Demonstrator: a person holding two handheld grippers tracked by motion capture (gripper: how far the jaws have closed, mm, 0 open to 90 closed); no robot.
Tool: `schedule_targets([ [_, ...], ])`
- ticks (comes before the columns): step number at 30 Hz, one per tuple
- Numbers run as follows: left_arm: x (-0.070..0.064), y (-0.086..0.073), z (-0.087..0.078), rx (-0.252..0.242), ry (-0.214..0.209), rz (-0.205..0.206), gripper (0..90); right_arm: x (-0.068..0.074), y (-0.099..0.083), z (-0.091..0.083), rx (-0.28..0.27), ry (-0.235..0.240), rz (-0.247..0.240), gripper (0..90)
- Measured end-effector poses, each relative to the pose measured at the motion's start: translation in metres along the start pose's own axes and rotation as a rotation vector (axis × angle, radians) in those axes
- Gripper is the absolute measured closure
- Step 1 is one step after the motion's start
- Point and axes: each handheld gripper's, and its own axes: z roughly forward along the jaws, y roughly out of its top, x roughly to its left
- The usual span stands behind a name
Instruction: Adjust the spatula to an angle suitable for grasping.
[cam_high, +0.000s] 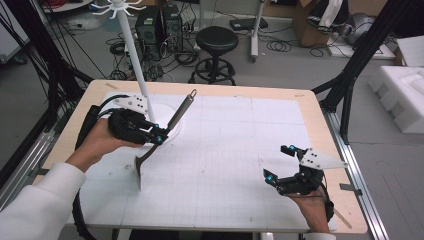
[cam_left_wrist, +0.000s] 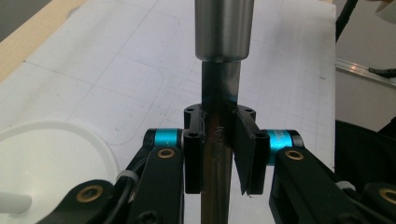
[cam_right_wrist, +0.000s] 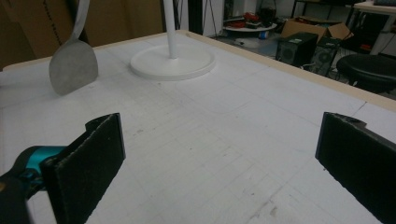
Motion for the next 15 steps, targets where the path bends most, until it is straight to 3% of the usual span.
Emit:
schedule_targets([
  [5, 0.0, 0.003, -0.006, -0.068, -0.03, 0.0, 74.8, -0.002, 0.0, 0.001, 0.001, 0.007, 0.012, 0.4],
  [15, -0.004, 0.016, -0.011, -0.139, -0.049, 0.06, 74.8, -0.006, 0.012, 0.0, 0.024, 0.043, 0.01, 0.4],
])
